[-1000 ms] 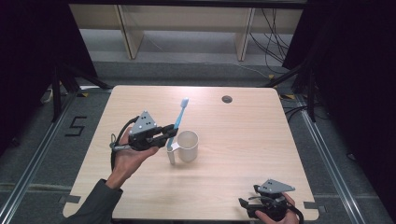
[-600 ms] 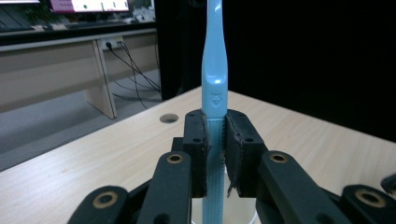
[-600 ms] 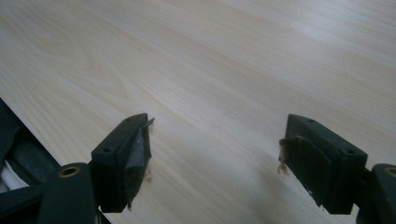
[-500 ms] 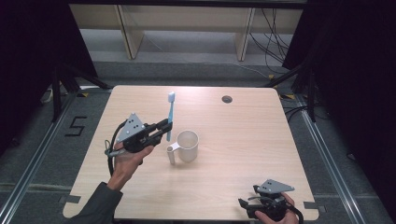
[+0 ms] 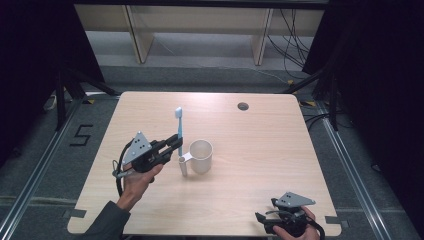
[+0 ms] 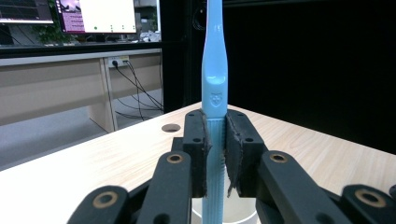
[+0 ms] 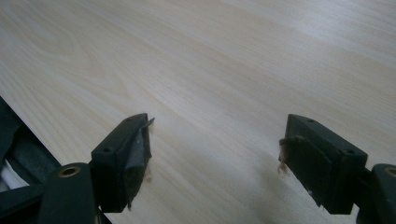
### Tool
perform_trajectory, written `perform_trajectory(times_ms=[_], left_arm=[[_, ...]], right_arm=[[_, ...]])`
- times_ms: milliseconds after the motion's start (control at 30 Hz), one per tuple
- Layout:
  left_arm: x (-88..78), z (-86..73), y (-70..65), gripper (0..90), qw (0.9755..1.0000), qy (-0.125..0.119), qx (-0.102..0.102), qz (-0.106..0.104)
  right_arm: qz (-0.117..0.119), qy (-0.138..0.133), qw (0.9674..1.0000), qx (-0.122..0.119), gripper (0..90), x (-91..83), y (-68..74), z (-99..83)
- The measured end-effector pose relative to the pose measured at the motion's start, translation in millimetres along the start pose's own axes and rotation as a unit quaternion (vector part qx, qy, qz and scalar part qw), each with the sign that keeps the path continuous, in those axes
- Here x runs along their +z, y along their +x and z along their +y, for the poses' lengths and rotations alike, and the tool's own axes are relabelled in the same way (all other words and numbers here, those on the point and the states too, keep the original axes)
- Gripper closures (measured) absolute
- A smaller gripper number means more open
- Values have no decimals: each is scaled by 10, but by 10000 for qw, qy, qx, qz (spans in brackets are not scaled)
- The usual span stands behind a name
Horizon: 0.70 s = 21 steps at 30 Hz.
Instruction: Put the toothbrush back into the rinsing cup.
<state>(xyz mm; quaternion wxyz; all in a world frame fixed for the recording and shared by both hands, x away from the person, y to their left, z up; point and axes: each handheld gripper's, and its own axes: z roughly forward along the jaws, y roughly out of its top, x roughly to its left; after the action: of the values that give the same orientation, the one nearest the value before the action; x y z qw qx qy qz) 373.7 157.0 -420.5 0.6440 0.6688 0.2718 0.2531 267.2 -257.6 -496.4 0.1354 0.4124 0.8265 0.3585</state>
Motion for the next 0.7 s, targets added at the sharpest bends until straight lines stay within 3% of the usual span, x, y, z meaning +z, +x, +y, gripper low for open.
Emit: perform_trajectory(times_ms=[200, 333, 700], left_arm=[[-6, -120, 11, 784, 9999, -105, -77, 42], [-21, -168, -16, 784, 9998, -216, -13, -9], [-38, -257, -5, 784, 9997, -221, 20, -102]], right_arm=[[-1, -2, 10000, -3, 243, 1, -1, -2], [-1, -2, 10000, 2, 243, 0, 3, -1], [1, 9, 10000, 0, 243, 0, 3, 0]])
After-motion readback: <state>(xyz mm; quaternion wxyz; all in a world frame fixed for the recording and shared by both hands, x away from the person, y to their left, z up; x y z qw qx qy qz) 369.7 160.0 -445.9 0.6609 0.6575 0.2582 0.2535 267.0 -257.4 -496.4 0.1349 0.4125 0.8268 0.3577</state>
